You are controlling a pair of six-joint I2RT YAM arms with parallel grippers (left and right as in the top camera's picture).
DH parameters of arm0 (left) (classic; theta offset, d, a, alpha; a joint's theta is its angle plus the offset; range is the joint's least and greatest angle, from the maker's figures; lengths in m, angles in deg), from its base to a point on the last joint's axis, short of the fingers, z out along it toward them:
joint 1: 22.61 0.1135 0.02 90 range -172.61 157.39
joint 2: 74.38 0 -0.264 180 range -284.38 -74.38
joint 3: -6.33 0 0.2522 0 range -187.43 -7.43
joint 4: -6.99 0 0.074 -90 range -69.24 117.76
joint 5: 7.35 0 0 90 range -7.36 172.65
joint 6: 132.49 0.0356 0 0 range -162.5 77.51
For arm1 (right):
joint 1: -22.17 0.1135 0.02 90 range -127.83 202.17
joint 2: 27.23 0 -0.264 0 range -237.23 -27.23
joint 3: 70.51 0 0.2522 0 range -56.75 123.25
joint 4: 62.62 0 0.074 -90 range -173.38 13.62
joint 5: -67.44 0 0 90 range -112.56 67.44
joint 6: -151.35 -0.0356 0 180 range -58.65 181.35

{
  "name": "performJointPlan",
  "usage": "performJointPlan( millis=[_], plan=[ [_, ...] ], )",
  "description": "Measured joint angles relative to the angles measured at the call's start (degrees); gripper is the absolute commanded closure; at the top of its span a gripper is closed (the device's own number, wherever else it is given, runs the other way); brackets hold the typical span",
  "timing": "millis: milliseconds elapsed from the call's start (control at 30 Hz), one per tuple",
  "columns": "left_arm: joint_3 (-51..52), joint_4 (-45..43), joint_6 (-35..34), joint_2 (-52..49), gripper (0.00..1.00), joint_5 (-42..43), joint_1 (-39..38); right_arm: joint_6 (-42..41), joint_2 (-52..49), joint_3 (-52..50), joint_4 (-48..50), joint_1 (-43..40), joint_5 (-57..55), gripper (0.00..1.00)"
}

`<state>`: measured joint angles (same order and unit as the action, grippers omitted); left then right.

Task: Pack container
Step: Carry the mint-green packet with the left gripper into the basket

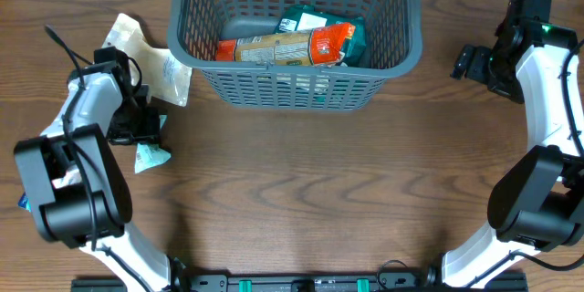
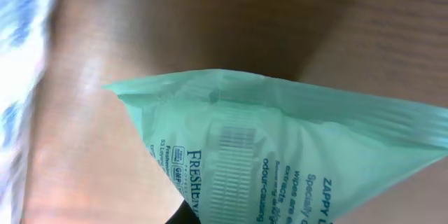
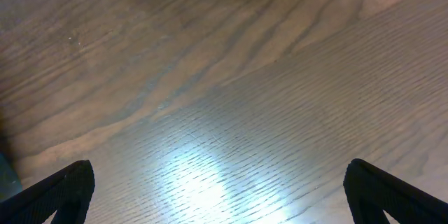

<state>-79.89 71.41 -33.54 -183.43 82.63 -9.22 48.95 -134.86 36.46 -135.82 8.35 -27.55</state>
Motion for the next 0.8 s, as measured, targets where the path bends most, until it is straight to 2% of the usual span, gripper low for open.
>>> performJointPlan(
  millis=[100,200,467,600,800],
  plan=[
    [-1.5,3.9,-3.1,5.0,0.94,0.2,0.0,0.0,0.0,0.0,0.0,0.0,0.0,0.01],
    [-7.8,8.4,-5.6,9.9,0.94,1.3,0.0,0.0,0.0,0.0,0.1,0.0,0.0,0.01],
    [-37.4,14.6,-7.4,18.0,0.95,8.3,-1.4,0.0,0.0,0.0,0.1,0.0,0.0,0.01],
    [-48.9,10.7,-1.7,18.6,0.95,10.8,-9.3,0.0,0.0,0.0,0.1,0.0,0.0,0.01],
    [-51.2,-0.4,15.6,17.7,0.94,13.6,-23.2,0.0,0.0,0.0,-0.1,0.0,0.0,0.01]
  ],
)
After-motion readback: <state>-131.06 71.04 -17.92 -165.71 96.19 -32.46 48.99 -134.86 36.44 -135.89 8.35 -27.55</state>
